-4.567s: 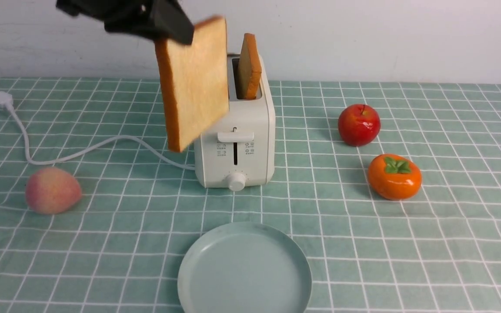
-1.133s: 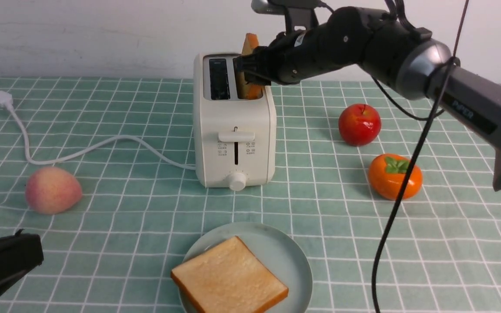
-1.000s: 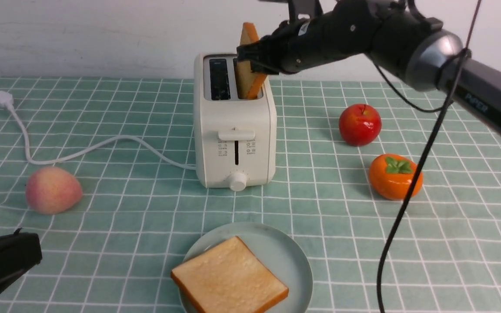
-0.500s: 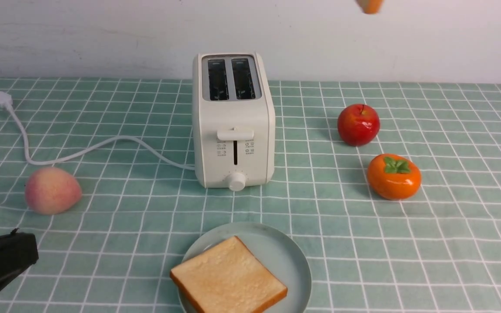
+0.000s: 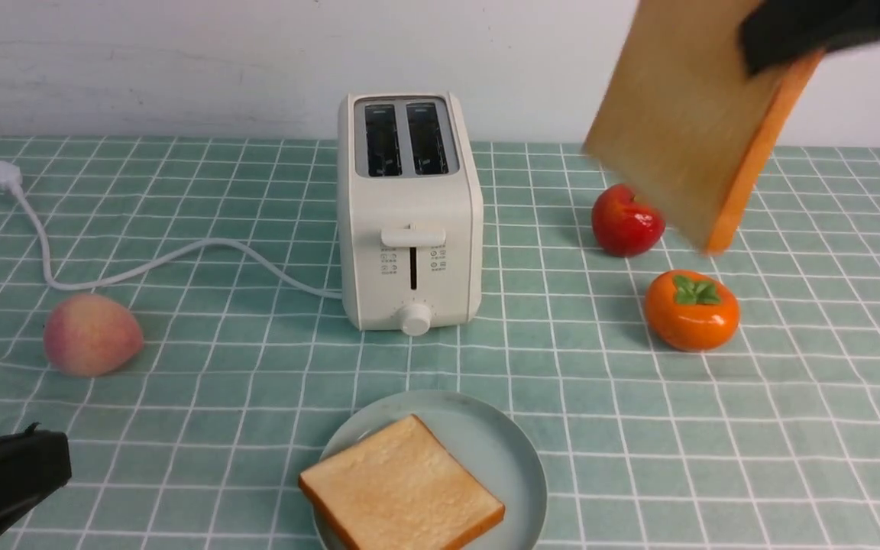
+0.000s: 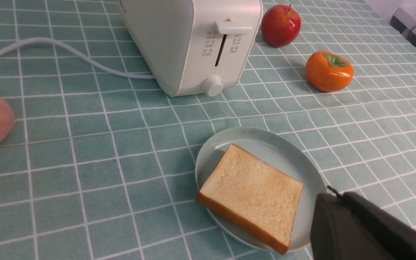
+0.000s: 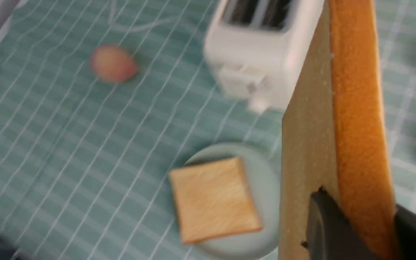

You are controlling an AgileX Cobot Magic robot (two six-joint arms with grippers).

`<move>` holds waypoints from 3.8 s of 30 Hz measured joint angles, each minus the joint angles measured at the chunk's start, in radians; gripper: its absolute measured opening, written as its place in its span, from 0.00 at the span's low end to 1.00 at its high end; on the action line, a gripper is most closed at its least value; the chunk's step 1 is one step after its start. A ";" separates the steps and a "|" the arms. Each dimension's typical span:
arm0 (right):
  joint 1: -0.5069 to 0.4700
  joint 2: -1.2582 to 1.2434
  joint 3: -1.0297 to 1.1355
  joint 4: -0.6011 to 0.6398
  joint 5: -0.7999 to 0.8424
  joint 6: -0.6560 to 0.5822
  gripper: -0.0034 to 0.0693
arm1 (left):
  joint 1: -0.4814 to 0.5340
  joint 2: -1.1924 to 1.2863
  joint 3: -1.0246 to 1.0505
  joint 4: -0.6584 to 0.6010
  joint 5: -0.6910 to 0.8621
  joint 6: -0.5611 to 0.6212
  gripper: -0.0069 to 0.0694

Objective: Take toasted bread from bread machine on blue coffee table place on plate.

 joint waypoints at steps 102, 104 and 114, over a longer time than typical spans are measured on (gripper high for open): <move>-0.141 -1.436 1.113 -0.903 -0.905 0.453 0.09 | 0.044 -0.178 0.280 0.272 -0.368 -0.274 0.09; -0.141 -1.436 1.113 -0.903 -0.905 0.453 0.09 | 0.080 -0.238 0.370 0.330 -0.387 -0.331 0.09; -0.141 -1.436 1.113 -0.903 -0.905 0.453 0.11 | 0.204 -0.439 0.614 0.381 -0.298 -0.386 0.09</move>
